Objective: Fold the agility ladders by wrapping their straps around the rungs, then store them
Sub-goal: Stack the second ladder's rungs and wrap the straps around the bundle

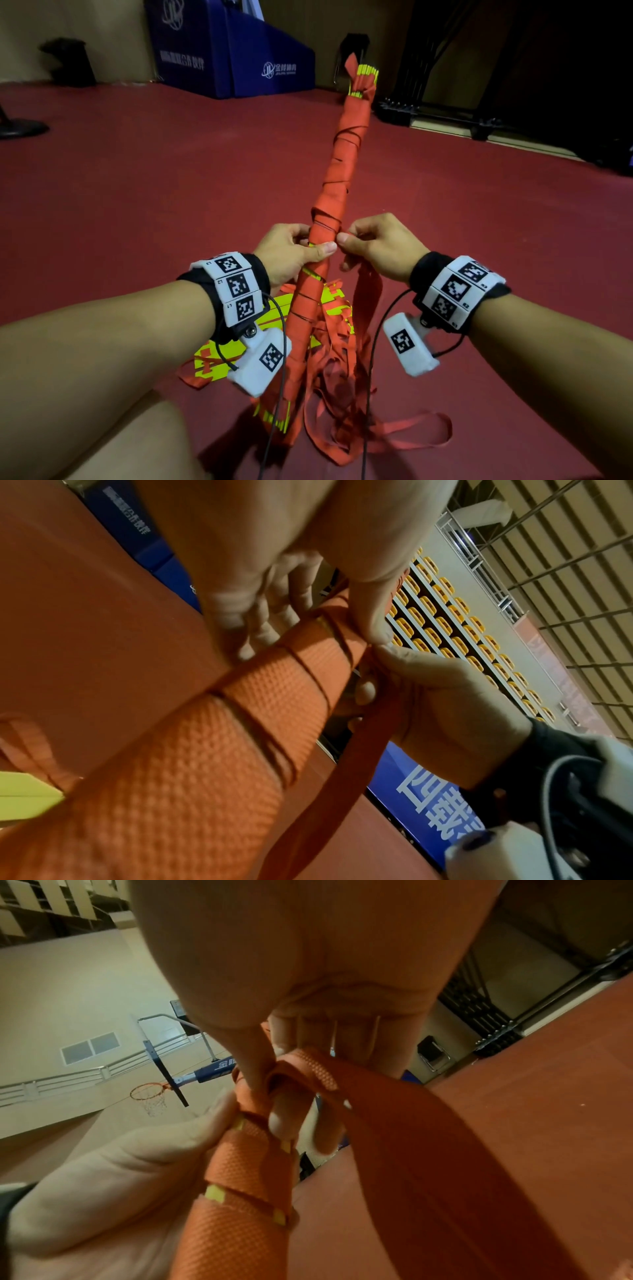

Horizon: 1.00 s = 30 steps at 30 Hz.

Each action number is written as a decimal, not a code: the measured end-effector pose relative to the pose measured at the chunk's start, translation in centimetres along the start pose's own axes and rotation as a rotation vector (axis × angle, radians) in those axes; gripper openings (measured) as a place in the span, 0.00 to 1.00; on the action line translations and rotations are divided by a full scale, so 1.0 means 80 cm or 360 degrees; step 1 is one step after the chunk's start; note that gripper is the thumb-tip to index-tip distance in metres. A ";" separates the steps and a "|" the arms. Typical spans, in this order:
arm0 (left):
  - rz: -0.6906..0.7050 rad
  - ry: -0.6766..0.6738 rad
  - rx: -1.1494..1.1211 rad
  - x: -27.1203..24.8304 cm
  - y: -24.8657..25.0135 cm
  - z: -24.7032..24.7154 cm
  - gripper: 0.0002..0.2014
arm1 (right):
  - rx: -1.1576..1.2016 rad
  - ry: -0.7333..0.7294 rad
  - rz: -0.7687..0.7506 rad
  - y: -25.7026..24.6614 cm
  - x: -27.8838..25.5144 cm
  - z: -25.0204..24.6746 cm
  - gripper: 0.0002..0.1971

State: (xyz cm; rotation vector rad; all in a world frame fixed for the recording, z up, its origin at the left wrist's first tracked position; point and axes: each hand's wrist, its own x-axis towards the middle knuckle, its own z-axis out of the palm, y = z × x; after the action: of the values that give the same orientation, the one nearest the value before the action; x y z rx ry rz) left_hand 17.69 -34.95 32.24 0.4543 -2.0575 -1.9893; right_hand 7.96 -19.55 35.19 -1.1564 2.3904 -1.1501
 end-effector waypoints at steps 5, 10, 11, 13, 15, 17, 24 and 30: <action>0.0000 -0.0007 -0.0033 0.001 0.003 -0.003 0.12 | 0.0011 0.0086 0.0029 0.012 0.008 -0.005 0.17; 0.0064 -0.0008 -0.0151 0.000 0.008 -0.005 0.14 | -0.0075 0.0093 0.0089 0.024 0.004 -0.004 0.15; 0.0075 -0.0020 -0.0156 -0.001 0.009 -0.005 0.12 | -0.0145 0.0112 0.0103 0.027 0.004 -0.004 0.15; 0.0089 -0.0024 -0.0155 -0.002 0.011 -0.006 0.12 | -0.0218 0.0168 0.0120 0.029 0.006 -0.005 0.15; 0.0104 -0.0001 -0.0140 0.000 0.011 -0.007 0.14 | -0.0258 0.0232 0.0110 0.027 0.007 -0.006 0.15; 0.0116 0.0050 -0.0116 0.001 0.011 -0.007 0.17 | -0.0253 0.0270 0.0075 0.022 0.008 -0.003 0.16; 0.0266 0.0124 0.0214 -0.003 0.008 -0.002 0.16 | -0.0178 0.0279 -0.0073 -0.005 0.005 0.013 0.18; 0.0272 0.0197 0.0621 0.000 0.005 -0.002 0.41 | -0.0297 0.0315 -0.0065 -0.012 -0.002 0.014 0.28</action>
State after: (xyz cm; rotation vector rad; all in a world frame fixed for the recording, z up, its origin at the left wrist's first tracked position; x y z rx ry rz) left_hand 17.77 -35.08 32.66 0.4425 -2.3191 -1.4292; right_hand 9.19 -20.46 35.17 -1.2029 2.6852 -1.1207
